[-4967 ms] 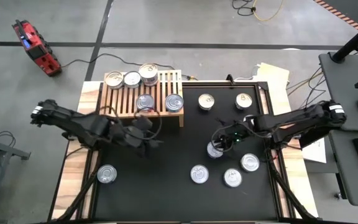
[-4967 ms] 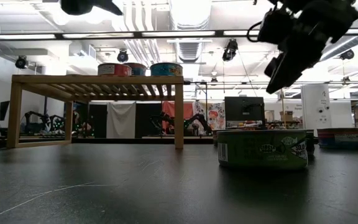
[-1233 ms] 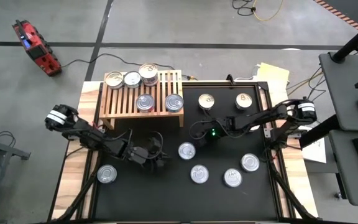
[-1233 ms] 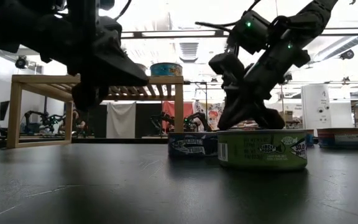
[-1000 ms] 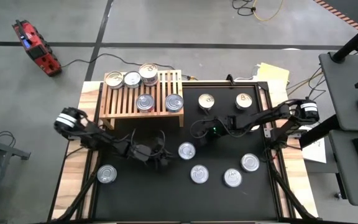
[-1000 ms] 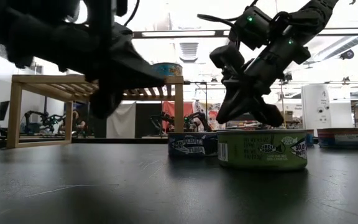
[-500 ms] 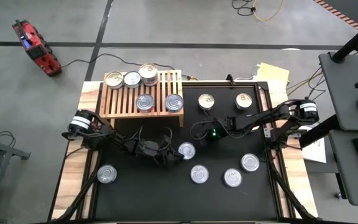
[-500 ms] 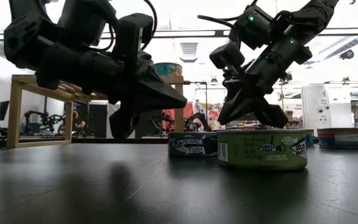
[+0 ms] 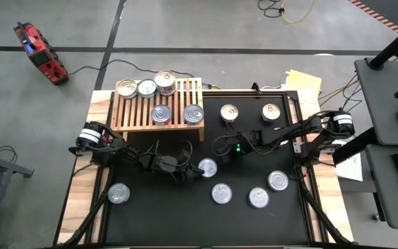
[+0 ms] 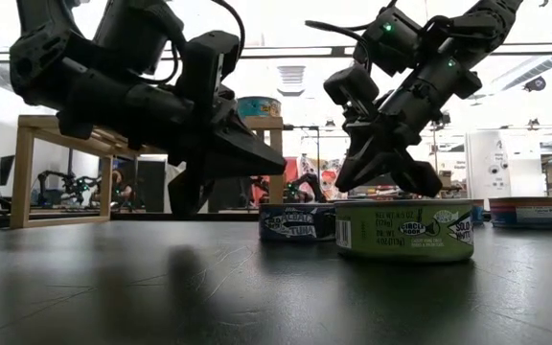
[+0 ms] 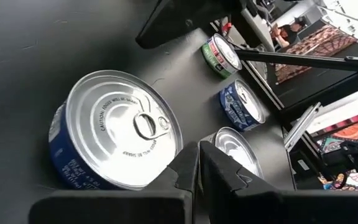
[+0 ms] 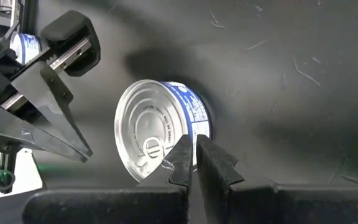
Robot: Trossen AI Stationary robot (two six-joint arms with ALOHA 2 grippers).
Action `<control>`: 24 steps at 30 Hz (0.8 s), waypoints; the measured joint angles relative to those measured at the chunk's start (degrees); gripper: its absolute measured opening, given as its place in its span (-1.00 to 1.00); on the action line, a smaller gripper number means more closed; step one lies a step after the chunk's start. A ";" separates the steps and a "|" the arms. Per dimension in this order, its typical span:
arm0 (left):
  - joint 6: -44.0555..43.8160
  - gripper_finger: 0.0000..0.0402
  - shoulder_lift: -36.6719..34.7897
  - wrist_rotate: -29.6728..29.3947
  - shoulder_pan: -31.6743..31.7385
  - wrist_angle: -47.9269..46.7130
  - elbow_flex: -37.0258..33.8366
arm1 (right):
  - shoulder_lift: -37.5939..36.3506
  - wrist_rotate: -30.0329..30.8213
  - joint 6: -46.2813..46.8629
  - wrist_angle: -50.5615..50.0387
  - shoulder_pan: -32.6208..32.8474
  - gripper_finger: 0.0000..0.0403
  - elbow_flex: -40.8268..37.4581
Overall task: Stack canned seafood by type on shelf
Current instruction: Put the top blue tuna can on the shelf
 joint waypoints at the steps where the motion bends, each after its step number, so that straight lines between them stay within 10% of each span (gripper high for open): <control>1: -0.20 -1.00 0.00 0.00 0.08 -0.49 0.00 | 0.00 0.00 0.01 0.02 -0.01 -0.94 0.00; 13: -2.98 -1.00 0.00 -2.25 0.52 -5.34 -0.02 | 0.98 -0.40 1.53 -0.62 0.01 -0.90 -0.09; 24: -2.87 -1.00 -0.02 -3.04 0.54 -7.76 0.00 | 3.39 -2.01 -0.13 4.11 0.12 -0.14 -0.09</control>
